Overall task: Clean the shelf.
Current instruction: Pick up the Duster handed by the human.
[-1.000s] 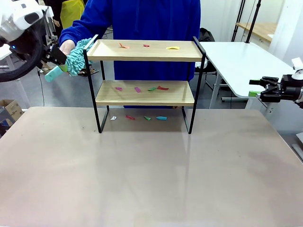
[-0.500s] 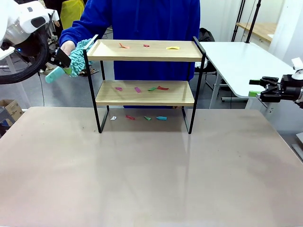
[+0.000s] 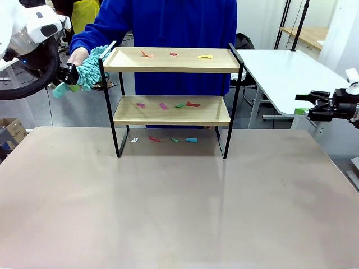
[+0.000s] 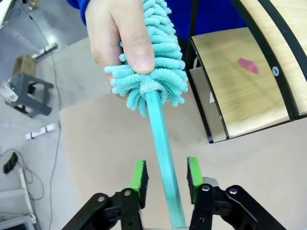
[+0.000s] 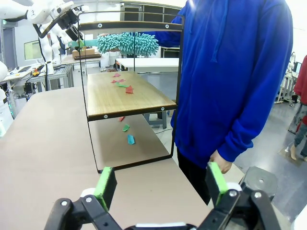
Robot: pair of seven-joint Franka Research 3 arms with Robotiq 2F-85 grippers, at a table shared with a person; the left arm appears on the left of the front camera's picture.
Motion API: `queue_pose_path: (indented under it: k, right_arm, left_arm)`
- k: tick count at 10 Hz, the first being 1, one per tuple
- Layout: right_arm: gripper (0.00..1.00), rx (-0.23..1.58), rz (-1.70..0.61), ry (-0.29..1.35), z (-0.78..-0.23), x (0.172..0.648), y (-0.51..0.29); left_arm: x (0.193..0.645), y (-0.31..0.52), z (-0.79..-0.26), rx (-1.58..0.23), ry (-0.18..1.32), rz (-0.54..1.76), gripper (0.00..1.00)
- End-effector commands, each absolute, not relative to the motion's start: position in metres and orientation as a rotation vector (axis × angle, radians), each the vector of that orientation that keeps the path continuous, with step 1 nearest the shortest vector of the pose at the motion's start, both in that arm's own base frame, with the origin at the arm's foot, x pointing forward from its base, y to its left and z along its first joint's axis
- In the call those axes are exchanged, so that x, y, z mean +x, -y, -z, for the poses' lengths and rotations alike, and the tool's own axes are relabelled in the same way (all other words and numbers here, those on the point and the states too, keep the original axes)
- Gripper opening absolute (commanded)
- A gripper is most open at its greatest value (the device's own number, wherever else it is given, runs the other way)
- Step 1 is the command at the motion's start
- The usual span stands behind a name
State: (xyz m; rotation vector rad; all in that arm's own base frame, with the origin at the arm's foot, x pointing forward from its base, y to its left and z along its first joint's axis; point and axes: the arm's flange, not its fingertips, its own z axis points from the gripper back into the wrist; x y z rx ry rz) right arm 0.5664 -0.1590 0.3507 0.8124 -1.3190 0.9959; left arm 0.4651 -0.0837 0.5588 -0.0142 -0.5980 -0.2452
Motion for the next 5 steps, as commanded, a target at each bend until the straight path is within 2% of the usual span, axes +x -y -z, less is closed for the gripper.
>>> queue_pose_path:
  k: [1,5]
  right_arm:
    - [1.0,0.816,-0.985,1.306,-0.3553,0.5662,0.158]
    - [1.0,0.816,-0.985,1.306,-0.3553,0.5662,0.158]
  left_arm:
    - [0.4663,0.0871,-0.5628,-0.009,0.589,0.209,0.0]
    - [0.4661,0.0891,-0.5648,0.011,0.559,0.132,0.0]
